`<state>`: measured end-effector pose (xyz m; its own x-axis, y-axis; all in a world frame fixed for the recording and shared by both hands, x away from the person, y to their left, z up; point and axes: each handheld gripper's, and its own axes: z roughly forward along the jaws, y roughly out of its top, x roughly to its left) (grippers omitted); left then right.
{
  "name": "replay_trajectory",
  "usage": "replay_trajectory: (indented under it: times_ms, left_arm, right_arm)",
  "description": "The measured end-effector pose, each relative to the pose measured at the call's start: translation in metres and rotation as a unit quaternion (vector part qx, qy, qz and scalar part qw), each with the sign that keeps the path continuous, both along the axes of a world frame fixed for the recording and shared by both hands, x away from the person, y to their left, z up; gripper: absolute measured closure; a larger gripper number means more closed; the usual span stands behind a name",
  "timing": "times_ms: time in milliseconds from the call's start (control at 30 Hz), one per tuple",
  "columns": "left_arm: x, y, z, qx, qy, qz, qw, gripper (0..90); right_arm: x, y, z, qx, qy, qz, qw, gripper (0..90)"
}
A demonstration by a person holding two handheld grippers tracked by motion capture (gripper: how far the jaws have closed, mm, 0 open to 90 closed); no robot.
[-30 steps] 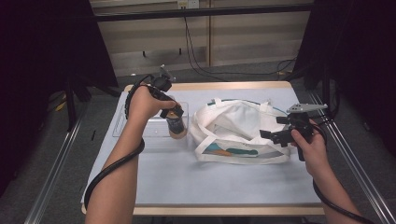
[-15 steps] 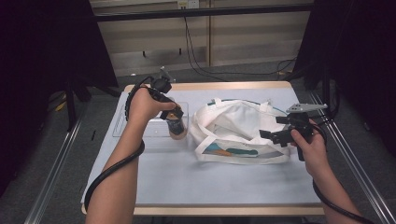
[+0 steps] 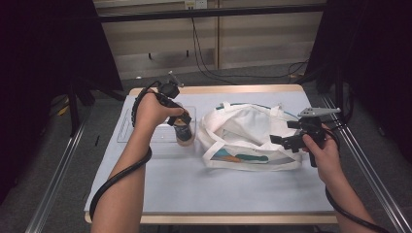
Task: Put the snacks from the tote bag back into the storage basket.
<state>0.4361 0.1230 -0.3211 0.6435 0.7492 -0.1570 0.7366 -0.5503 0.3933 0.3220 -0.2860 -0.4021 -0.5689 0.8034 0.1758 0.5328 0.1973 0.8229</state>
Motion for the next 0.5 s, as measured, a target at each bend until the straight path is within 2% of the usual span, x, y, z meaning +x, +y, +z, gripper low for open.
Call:
replay_trajectory:
  times_ms: [33, 67, 467, 500]
  left_arm:
    - [-0.0009, -0.0005, -0.0014, -0.003, -0.002, 0.008, 1.0, 30.7]
    - [-0.0001, 0.0008, -0.0014, 0.001, 0.001, -0.001, 1.0, 30.7]
    - [0.0006, -0.0005, -0.0074, 0.002, 0.002, -0.001, 1.0, 30.6]
    - [-0.0003, -0.0017, -0.0084, -0.001, 0.001, 0.007, 1.0, 30.7]
  right_arm:
    - [0.0, 0.0001, 0.0, 0.0, 0.0, 0.0, 1.0, 1.6]
    - [0.0001, 0.0001, 0.0001, 0.0, -0.001, 0.0, 1.0, 1.6]
    - [0.0007, -0.0004, -0.0009, 0.0, 0.002, -0.001, 1.0, 1.6]
    - [0.0006, -0.0005, -0.0007, 0.0, 0.002, -0.001, 1.0, 1.6]
